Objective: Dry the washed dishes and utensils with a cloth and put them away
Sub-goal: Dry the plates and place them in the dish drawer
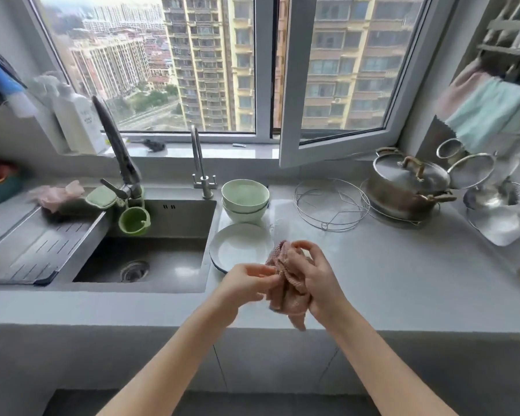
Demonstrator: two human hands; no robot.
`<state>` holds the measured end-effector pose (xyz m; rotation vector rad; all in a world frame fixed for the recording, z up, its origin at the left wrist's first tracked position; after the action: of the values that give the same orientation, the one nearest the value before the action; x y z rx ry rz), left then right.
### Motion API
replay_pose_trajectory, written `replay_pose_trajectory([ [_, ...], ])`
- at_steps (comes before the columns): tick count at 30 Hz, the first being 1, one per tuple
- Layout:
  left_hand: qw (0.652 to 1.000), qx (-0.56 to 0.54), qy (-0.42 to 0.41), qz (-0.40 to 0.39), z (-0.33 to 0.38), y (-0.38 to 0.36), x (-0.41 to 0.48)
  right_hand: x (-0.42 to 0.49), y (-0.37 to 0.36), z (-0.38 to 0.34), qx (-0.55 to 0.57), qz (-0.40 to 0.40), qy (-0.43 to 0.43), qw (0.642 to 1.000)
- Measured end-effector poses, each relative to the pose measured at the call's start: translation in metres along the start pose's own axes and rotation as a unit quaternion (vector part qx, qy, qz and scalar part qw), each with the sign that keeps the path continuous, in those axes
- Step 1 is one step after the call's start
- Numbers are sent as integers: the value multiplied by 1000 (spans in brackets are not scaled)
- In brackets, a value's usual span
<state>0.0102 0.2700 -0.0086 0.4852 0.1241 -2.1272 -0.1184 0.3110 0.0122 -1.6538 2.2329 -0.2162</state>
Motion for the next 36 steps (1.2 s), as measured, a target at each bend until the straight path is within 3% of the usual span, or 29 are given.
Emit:
replay_pose_trajectory([
  [2,999,-4,30,30,-8,24,28,33,9,-2,-39,16,-4,999],
  [4,989,-1,75,125,-31,68,57,62,16,-5,-67,14,-4,998],
  [6,967,65,123,214,-56,108,84,83,21,-8,-101,20,-4,995],
  [8,940,177,151,251,-69,134,108,101,28,-12,-148,34,7,988],
  [14,890,351,193,219,-84,162,163,139,45,-1,-161,59,-19,985],
  [21,871,429,201,129,-82,173,189,154,55,9,-156,111,-38,981],
  [24,896,377,204,113,-81,174,189,158,56,13,-146,127,-43,980],
  [28,966,140,185,115,-71,174,185,159,53,15,-113,138,-47,983],
  [32,977,-17,196,82,-65,167,186,157,45,13,-93,145,-45,984],
  [36,977,-61,199,51,-59,161,189,155,38,9,-72,138,-41,987],
])
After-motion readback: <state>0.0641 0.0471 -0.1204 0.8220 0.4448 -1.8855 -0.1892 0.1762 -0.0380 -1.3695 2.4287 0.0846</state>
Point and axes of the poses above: each hand's wrist, its own x-axis towards the middle knuckle, its own y-axis out of the back of the hand, z = x × y, the point moved 10 cm from there along x, towards the middle knuckle, and after that the axes turned 3 degrees about -z, right-handed, at the moved point
